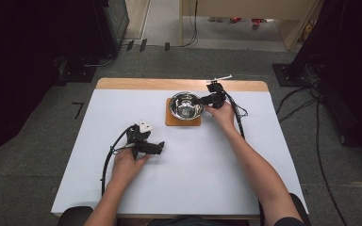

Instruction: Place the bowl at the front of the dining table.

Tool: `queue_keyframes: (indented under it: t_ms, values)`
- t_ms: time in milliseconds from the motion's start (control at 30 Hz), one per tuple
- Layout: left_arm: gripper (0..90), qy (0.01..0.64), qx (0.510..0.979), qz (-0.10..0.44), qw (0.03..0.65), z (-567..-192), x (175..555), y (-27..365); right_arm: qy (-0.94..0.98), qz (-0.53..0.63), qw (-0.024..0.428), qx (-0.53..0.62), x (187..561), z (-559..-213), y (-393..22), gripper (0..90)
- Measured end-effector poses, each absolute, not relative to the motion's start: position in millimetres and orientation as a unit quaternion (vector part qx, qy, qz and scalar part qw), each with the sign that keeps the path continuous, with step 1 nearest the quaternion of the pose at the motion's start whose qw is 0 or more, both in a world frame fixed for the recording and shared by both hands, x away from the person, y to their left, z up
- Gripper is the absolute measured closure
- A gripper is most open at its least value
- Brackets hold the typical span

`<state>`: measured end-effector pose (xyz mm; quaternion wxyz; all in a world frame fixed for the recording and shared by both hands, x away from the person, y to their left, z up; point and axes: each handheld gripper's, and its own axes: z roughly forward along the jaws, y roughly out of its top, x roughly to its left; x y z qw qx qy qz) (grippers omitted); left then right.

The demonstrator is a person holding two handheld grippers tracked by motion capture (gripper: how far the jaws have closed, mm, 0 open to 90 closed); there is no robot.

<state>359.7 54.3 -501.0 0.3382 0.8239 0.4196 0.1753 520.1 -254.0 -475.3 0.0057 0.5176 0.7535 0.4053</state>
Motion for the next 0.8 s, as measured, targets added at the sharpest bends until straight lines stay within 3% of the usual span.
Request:
queue_keyframes:
  t_ms: [333,800]
  values:
    - [0.1,0.420,0.824,0.175,0.338,-501,360,54,0.744,0.415,0.003,0.524,516,-467,-259,31.9]
    - [0.1,0.420,0.824,0.175,0.338,-501,360,54,0.745,0.413,-0.001,0.523,506,-454,-262,27.8]
